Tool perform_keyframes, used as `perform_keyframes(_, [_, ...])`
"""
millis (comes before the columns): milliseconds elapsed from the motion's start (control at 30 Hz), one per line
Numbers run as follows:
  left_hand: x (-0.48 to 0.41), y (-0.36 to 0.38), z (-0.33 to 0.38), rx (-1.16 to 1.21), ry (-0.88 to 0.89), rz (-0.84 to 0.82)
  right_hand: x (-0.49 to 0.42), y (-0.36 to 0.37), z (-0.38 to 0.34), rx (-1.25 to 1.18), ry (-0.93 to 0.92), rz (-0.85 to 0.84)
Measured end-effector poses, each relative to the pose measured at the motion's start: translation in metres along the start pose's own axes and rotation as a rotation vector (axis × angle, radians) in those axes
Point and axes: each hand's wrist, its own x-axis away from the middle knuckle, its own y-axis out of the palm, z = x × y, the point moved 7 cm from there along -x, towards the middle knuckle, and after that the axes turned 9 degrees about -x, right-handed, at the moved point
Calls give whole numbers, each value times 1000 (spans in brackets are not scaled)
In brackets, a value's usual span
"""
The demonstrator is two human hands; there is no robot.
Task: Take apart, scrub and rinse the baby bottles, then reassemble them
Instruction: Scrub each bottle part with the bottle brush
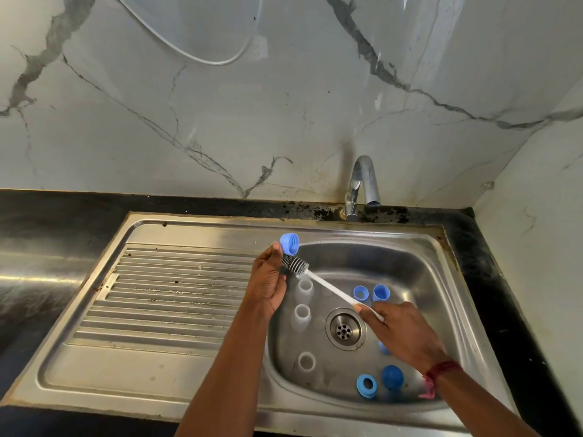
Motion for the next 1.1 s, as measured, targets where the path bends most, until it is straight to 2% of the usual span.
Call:
perform_keyframes(133, [-3, -7, 0, -79, -8, 40, 3, -2, 0, -2, -33, 31])
perform_keyframes(333, [-3, -16, -1, -89, -23, 54, 11, -6, 10, 140, -32, 71])
perform_keyframes(400, [1, -16, -3, -95, -55, 47, 11, -10, 7, 95, -55, 92])
perform_keyframes(533, [9, -17, -17, -16, -124, 66, -2, -27, 1, 56, -93, 123])
perform_keyframes(633, [11, -11, -19, 57, -137, 93, -3, -19, 1, 151, -143, 100])
perform_keyframes(700, [9, -5, -18, 113, -158, 121, 4, -13, 3, 162, -163, 141])
perform_keyframes(867, [12, 2, -19, 193, -191, 180, 10, -10, 1, 151, -98, 146])
perform_keyframes(1100, [13, 0, -26, 22, -127, 262, -7, -8, -15, 73, 30, 110])
